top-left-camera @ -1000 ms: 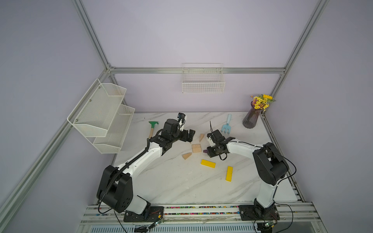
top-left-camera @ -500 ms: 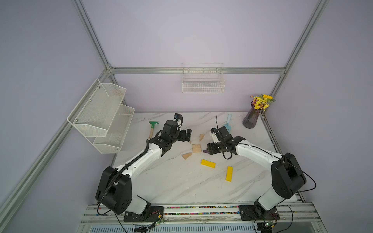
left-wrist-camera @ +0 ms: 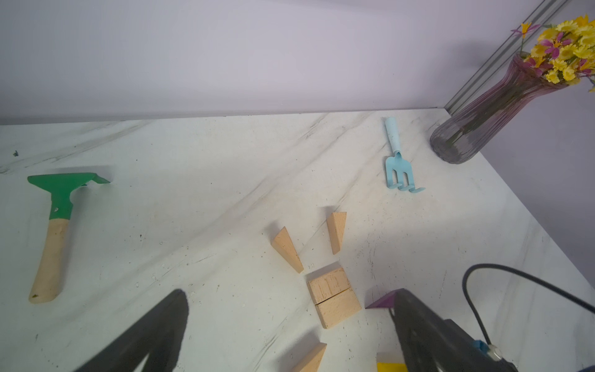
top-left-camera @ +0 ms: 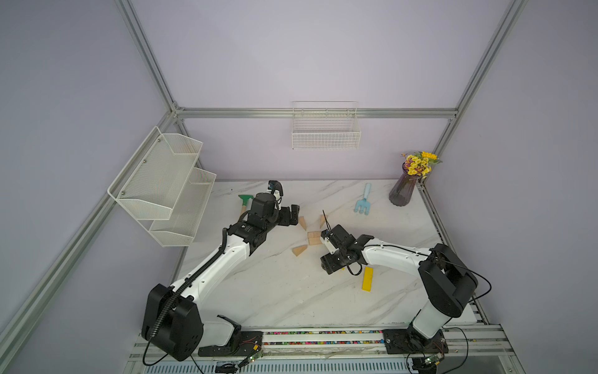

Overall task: Assemble a small pinwheel with building blocks
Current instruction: Pick up the building block from the center of the board, then place the building block at the center of the board.

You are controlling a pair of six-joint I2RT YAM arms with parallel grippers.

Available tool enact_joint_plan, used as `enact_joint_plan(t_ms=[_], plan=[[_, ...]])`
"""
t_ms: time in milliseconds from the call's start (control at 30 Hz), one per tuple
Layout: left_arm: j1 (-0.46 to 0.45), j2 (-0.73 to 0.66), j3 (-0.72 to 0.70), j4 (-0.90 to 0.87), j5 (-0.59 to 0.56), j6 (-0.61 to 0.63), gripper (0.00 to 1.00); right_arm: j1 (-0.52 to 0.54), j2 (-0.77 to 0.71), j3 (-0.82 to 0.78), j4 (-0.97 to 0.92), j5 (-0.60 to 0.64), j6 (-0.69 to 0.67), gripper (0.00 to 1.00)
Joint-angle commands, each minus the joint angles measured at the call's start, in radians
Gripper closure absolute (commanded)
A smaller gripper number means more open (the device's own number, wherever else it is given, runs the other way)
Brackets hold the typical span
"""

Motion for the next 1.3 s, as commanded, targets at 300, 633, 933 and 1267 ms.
enact_joint_plan(t_ms=[300, 633, 933, 1267], plan=[[0.001, -0.037, -0.028, 0.069, -0.008, -0.062, 0.0, 0.024, 0.058, 0.02, -0.045, 0.168, 0.062, 0.32], [0.002, -0.028, -0.018, 0.041, -0.003, -0.071, 0.0, 0.059, 0.02, 0.012, 0.028, 0.034, 0.192, 0.64], [0.002, -0.028, -0.022, 0.041, 0.042, -0.046, 0.0, 0.073, 0.12, 0.113, 0.076, 0.037, 0.485, 0.65], [0.003, -0.047, -0.021, 0.031, 0.073, 0.025, 0.0, 0.091, 0.183, 0.192, 0.057, 0.101, 0.599, 0.47]])
